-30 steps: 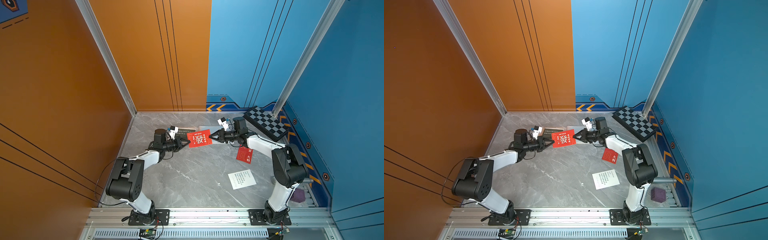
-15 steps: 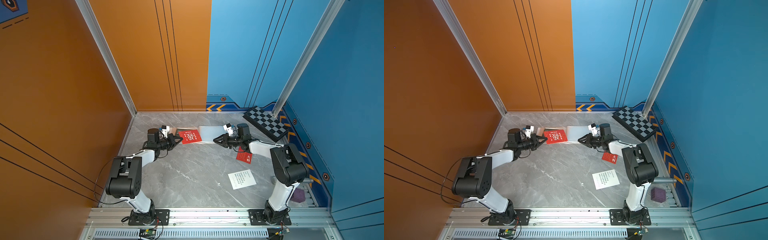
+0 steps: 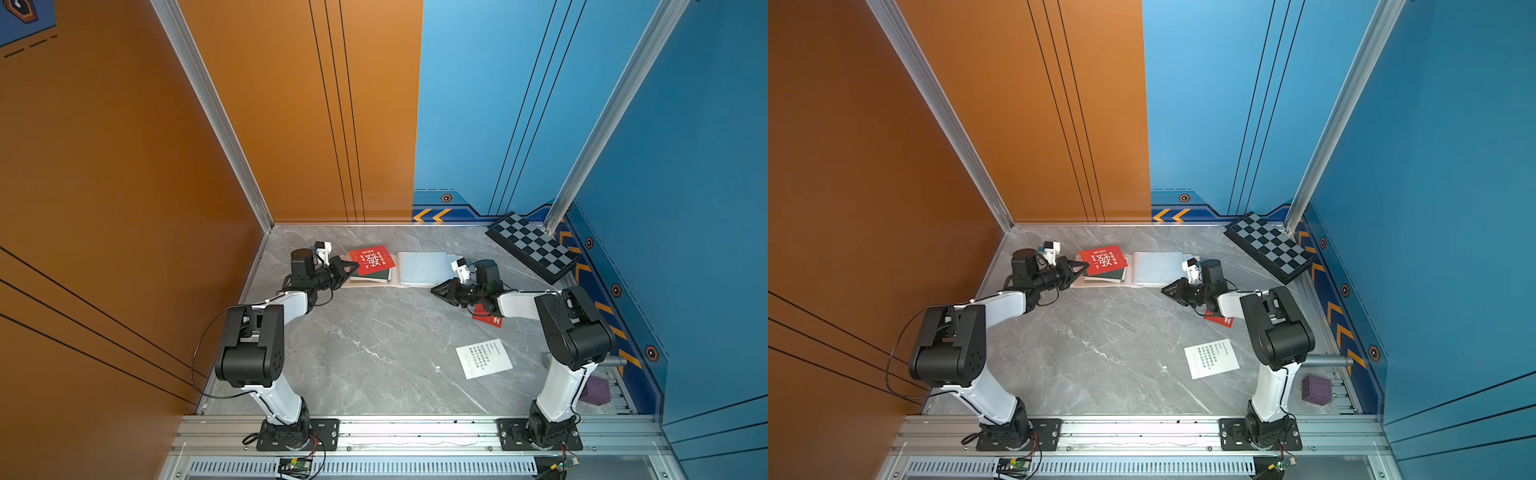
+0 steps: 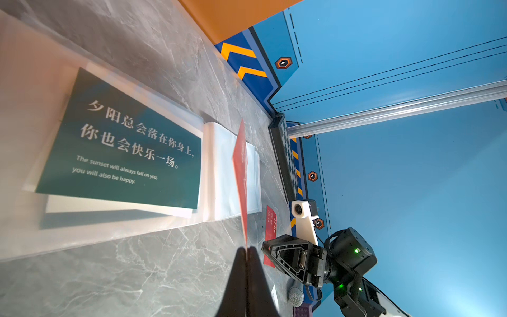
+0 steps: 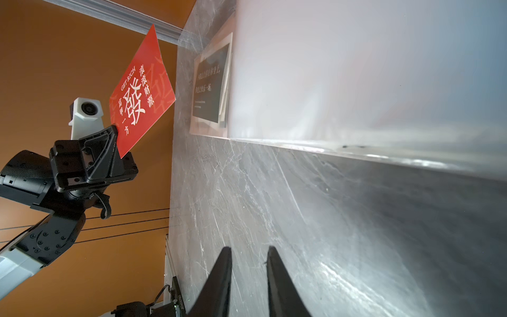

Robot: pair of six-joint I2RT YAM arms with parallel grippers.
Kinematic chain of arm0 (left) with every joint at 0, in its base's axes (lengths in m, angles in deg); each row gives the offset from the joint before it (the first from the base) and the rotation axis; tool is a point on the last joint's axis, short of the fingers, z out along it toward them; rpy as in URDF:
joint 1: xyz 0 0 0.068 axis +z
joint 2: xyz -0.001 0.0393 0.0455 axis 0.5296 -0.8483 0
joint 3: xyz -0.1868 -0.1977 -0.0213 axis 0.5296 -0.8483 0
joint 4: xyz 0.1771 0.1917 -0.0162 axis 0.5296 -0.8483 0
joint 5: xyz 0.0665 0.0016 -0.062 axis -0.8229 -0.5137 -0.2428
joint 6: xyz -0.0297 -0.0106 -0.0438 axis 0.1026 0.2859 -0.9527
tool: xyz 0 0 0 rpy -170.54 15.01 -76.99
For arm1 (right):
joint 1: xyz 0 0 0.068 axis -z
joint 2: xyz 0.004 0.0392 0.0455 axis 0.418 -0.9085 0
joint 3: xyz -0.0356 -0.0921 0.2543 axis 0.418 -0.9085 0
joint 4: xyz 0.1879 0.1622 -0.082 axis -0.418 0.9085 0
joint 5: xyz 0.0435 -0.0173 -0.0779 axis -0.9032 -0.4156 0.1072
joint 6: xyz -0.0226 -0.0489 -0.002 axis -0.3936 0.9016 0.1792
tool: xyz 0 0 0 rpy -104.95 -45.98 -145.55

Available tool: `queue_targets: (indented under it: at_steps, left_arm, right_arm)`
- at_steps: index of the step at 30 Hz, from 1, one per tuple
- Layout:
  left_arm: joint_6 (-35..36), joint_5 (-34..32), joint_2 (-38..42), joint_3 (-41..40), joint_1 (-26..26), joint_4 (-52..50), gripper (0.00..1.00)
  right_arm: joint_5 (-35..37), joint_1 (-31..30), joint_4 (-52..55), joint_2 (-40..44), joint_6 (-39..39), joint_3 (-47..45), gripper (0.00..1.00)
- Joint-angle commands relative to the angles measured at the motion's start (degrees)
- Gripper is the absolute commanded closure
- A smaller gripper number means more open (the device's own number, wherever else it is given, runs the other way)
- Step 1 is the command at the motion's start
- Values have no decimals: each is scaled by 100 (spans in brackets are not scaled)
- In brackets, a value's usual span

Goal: Place the photos into the photo albums
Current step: Insert the photo into the photo album.

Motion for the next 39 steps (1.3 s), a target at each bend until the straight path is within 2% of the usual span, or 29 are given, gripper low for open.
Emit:
queue_targets:
  at_steps: [1,7,23,39]
  left_arm:
    - [99,-83,-196,197,-40,53,100]
    - [195,9,-512,456,-63,54,100]
    - [300,-247,-1026,762,-223,56,100]
    - [396,-504,-1011,791,-230,54,100]
  right_arm:
    - [205,-2,-233,-73,178,-68,75]
    - [275,-5,-220,-105,245,-75,75]
    - [549,-49,-545,-143,399,-262,75]
    - [571,-108,-396,-204,488,-180,74]
